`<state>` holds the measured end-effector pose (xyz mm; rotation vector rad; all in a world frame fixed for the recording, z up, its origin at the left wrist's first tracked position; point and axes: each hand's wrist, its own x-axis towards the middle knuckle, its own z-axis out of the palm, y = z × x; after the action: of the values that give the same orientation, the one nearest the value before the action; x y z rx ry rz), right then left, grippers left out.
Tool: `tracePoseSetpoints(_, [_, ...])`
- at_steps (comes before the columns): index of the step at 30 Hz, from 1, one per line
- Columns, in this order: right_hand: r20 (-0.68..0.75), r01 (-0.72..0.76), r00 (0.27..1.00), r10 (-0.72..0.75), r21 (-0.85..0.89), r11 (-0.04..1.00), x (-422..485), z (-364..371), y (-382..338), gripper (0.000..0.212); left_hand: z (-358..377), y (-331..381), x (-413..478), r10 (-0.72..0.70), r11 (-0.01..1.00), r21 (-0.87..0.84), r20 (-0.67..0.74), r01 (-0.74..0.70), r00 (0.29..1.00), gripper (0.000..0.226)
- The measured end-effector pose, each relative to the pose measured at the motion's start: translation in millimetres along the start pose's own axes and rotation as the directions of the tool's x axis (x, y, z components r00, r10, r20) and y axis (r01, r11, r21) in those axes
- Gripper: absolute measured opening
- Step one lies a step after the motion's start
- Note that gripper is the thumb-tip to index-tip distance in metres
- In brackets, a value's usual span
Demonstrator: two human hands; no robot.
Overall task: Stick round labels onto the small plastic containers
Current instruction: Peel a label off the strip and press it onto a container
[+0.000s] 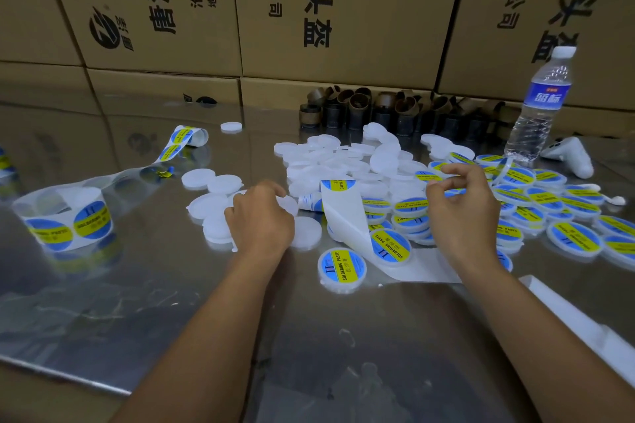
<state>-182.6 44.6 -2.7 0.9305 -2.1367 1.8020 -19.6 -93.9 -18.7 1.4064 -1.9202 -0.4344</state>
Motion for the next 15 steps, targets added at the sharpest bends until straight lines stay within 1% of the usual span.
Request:
tracePoseSetpoints(4, [0.005,0.031,1.000,-0.031,0.008,0.999,-1,2,-1,0.018,4,-2,1,0.028,1.000,0.015,-0.022,-0.027,0.999,0.033])
tracePoseSetpoints(6, [0.017,0.047,0.999,-0.048,0.022,0.999,-2,3,-2,0.017,4,-1,2,0.050,0.999,-0.016,-0.047,-0.051,0.998,0.031])
tracePoseSetpoints(8, [0.030,0.069,0.997,-0.070,0.029,0.997,-4,4,-4,0.016,5,2,3,0.080,0.988,-0.126,-0.082,-0.090,0.993,0.027])
tracePoseSetpoints(9, [0.039,0.085,0.996,-0.086,0.028,0.996,-5,4,-6,0.015,4,5,3,0.079,0.968,-0.232,-0.081,-0.096,0.994,0.023])
tracePoseSetpoints(10, [0.048,0.108,0.993,-0.109,0.026,0.994,-7,5,-7,0.015,3,9,2,0.071,0.928,-0.363,-0.060,-0.088,0.996,0.020])
tracePoseSetpoints(12, [0.070,0.160,0.984,-0.161,0.019,0.987,-10,7,-10,0.015,-2,14,2,0.065,0.793,-0.608,0.023,-0.037,0.998,0.017])
tracePoseSetpoints(14, [0.100,0.197,0.975,-0.197,0.012,0.980,-15,10,-12,0.017,-5,18,2,0.060,0.626,-0.777,0.139,0.071,0.988,0.018])
tracePoseSetpoints(15, [0.120,0.217,0.969,-0.216,0.007,0.976,-17,11,-12,0.017,-7,20,2,0.058,0.521,-0.840,0.212,0.152,0.975,0.021])
